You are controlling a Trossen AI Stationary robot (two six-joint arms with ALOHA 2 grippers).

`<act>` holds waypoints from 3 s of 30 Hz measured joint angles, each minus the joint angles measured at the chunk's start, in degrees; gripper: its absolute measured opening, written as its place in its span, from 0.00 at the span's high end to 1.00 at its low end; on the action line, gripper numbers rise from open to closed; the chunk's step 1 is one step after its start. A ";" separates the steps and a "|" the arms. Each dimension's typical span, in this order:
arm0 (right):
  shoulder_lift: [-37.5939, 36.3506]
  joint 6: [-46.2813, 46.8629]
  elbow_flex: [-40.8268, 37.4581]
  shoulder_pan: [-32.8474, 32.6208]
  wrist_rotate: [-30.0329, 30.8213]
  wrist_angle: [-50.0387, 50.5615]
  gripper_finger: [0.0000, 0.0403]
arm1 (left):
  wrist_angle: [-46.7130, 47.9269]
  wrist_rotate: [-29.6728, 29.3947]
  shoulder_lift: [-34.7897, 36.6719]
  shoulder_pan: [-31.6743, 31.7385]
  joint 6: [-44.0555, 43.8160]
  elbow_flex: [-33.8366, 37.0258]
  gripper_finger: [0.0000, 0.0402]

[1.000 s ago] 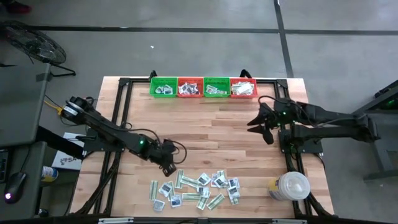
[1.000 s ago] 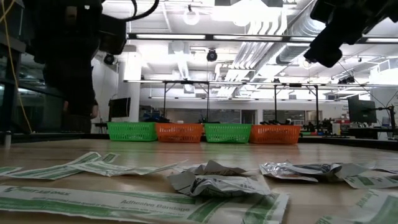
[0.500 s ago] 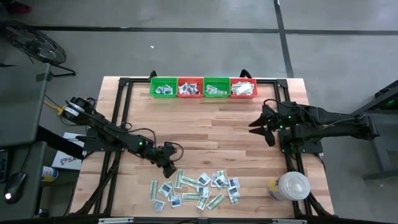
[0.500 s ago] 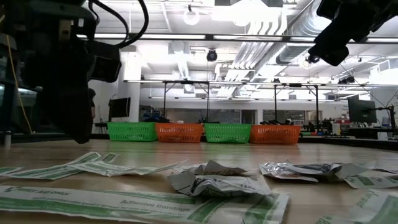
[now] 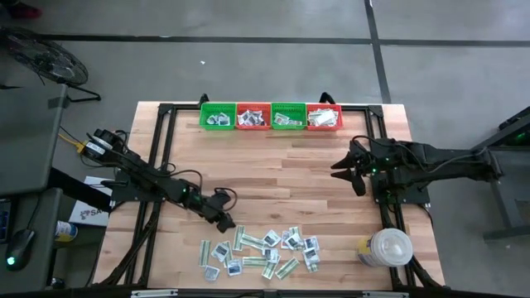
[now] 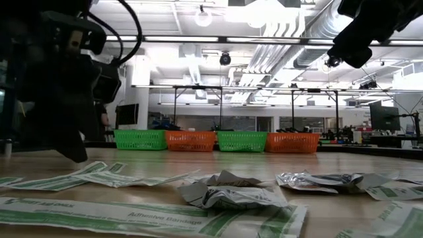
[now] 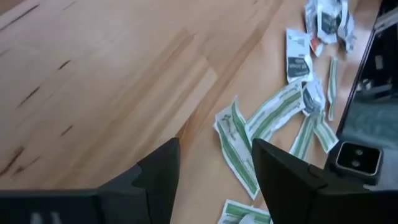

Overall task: Pick & Place First Aid Supplies
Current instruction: Put the green bandage pack in the right orange bin

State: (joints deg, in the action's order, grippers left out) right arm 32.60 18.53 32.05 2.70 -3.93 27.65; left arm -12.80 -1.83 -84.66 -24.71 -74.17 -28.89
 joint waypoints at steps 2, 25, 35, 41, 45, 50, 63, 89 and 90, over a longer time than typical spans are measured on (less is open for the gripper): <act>0.00 0.70 0.00 -0.40 0.54 -0.50 0.67 | -1.94 -0.04 -0.01 0.00 -1.63 1.18 0.52; 0.44 2.70 0.00 -3.57 2.46 -3.74 0.67 | -3.66 1.10 -7.28 -0.04 -2.19 -2.40 0.53; 0.44 2.71 0.00 -3.57 2.33 -5.45 0.67 | -3.01 1.12 -7.42 -0.04 -2.15 -2.85 0.53; 0.44 2.72 0.00 -3.57 2.27 -5.54 0.67 | 0.97 1.06 -10.43 -0.04 -0.66 -6.91 0.53; 0.44 2.73 0.00 -3.57 2.06 -5.56 0.67 | 1.40 1.12 -13.10 -0.04 -0.62 -9.42 0.53; 0.44 3.50 0.00 -3.57 1.87 -5.54 0.67 | 2.29 1.16 -13.81 -0.04 -0.66 -10.68 0.53; 0.44 3.54 0.00 -3.57 1.08 -5.49 0.67 | 4.74 1.87 -13.88 0.02 -0.66 -10.58 0.84; 0.44 3.36 0.00 -3.57 1.15 -5.24 0.67 | 7.38 -8.20 -5.57 -0.04 7.02 -10.34 1.00; 0.46 3.36 0.00 -3.57 1.15 -5.23 0.67 | 7.18 -9.12 -5.03 -0.04 7.34 -10.34 1.00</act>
State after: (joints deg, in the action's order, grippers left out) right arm 33.06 21.89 32.05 -0.86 -2.79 22.41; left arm -5.62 -10.95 -89.69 -24.75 -66.82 -39.22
